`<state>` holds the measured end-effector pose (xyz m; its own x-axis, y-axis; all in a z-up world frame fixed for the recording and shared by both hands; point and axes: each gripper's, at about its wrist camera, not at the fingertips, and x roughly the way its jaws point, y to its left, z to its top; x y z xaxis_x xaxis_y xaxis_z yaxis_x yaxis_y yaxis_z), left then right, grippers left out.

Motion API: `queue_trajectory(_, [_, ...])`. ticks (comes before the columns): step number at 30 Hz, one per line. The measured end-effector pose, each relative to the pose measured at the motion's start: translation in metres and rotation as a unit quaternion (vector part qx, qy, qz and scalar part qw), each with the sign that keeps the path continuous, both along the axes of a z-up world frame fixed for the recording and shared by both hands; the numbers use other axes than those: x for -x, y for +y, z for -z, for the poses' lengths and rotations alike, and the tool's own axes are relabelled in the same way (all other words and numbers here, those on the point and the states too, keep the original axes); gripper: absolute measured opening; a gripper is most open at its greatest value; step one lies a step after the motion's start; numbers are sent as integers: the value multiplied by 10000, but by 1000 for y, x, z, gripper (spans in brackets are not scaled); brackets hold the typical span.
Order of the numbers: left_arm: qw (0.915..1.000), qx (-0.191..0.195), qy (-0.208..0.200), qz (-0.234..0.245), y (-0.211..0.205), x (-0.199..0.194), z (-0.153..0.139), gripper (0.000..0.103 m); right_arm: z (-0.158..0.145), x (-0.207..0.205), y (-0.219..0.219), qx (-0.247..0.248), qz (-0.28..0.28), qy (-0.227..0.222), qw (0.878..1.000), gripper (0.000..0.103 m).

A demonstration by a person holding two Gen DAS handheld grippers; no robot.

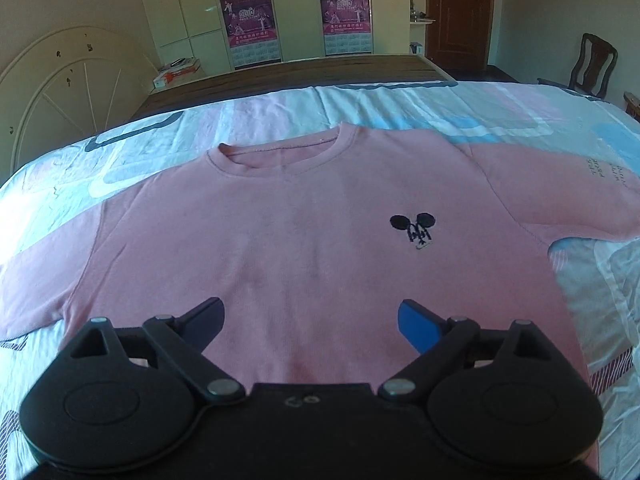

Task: Fold small clothes
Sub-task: 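Move the right gripper to the sleeve cuff with green text and close on it, then fold the held sleeve with the right gripper across the sweatshirt chest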

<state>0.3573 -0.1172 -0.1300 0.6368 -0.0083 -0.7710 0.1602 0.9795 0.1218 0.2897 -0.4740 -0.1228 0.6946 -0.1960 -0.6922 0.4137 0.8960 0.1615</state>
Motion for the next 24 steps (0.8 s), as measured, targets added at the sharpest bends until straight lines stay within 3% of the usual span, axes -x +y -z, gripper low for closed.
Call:
queue_trajectory(8, [9998, -144, 116, 17, -36, -22, 17, 87, 39, -25, -75, -380, 543, 294, 9974, 70])
queue_trajectory(11, [9998, -128, 144, 26, -41, -31, 21, 84, 51, -34, -94, -617, 688, 382, 9950, 45])
queue_trajectory(16, [9997, -218, 139, -32, -44, -39, 24, 84, 61, -45, -112, -780, 836, 349, 9928, 43])
queue_trajectory(17, [9996, -230, 152, -37, -44, -41, 26, 82, 61, -48, -114, -804, 837, 301, 9928, 39])
queue_trajectory(20, [9997, -106, 226, 34, -42, -44, 28, 74, 62, -54, -119, -912, 868, 228, 9918, 10])
queue_trajectory(24, [9997, -39, 258, -17, -36, -45, 29, 73, 61, -55, -120, -944, 869, 12, 9917, 5])
